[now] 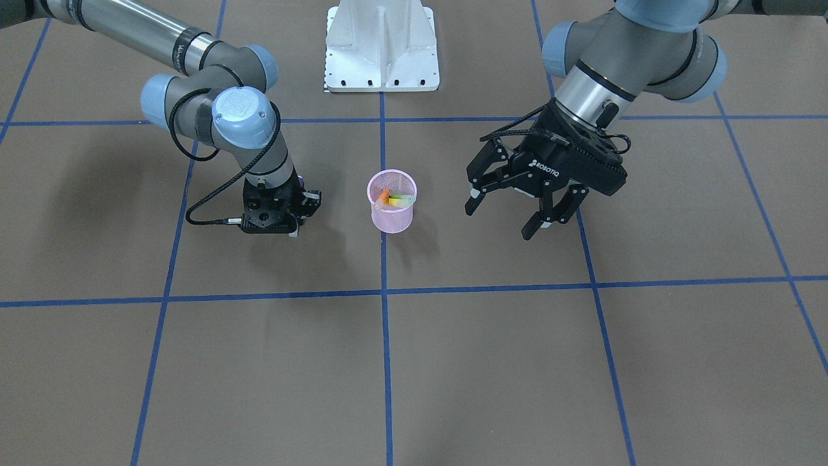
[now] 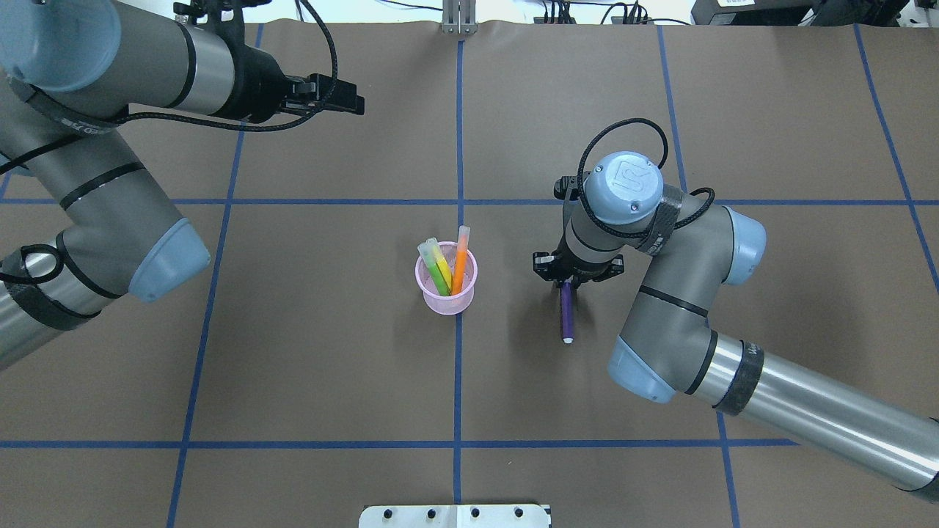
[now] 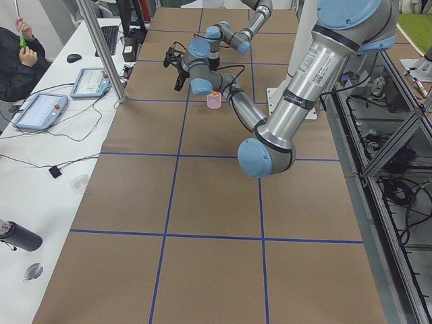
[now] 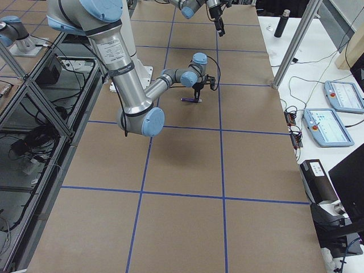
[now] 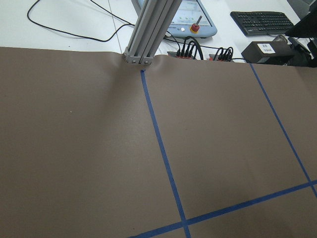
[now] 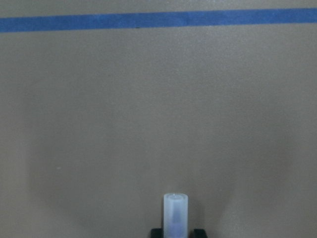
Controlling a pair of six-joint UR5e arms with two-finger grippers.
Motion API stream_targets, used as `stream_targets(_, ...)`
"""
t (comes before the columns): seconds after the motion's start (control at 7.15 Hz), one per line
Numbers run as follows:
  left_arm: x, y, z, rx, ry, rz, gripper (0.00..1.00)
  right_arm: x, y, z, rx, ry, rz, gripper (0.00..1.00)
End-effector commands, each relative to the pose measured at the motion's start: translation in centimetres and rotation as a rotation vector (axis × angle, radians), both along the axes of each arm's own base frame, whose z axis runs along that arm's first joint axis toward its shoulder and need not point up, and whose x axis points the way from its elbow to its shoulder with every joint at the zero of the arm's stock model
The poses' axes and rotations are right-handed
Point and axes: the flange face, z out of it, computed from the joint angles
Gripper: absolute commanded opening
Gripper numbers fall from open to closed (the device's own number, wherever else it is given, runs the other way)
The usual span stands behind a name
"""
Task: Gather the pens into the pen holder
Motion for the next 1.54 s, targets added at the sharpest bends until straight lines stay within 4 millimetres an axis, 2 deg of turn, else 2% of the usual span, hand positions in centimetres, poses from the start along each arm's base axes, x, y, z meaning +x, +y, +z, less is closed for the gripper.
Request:
stream_targets(0.0,0.1,-0.1,0.0,-0.002,0.0,0.0,1.0,-0.1,-0.1,0.3,-0.003,0.005,-0.002,0.35)
stream_targets(0.28,-0.1,-0.1,-0.1,-0.001,0.001,-0.003,1.0,-0.2,-0.1,0.3,-0.004,0.005,-0.005,0.33)
stream_targets(0.42,-0.2,-0.2,0.0,0.0,0.002,-0.005,1.0,-0.2,0.0,0.1,-0.004,0.003,-0.003,0.09)
stream_targets(0.56,-0.2,-0.2,0.0,0.0,0.002,-0.005,1.0,-0.2,0.0,0.0,-0.004,0.0,-0.004,0.0)
stream_targets(0.7,-0.3,-0.2,0.0,-0.001,0.0,-0.005,1.0,0.1,0.1,-0.5,-0.001,-0.015,-0.01,0.0)
stream_targets(0.84,-1.7,-1.1,0.1,-0.006,-0.001,-0.022,1.0,1.0,0.3,-2.7,0.026,-0.052,-0.004,0.0)
stream_targets(0.98,-4.8,-3.3,1.5,-0.068,-0.029,0.015,1.0,3.1,0.2,-5.5,0.088,-0.093,0.036,0.0)
stream_targets(1.12,-7.9,-5.0,3.1,-0.12,-0.088,0.108,1.0,5.3,0.2,-9.2,0.2,-0.149,0.104,0.0)
stream_targets(1.26,-10.0,-6.3,5.4,-0.165,-0.171,0.124,1.0,6.5,0.2,-12.2,0.306,-0.227,0.163,0.0)
stream_targets(1.4,-13.3,-7.1,10.7,-0.06,-0.309,0.17,1.0,7.5,0.2,-14.6,0.395,-0.31,0.218,0.0)
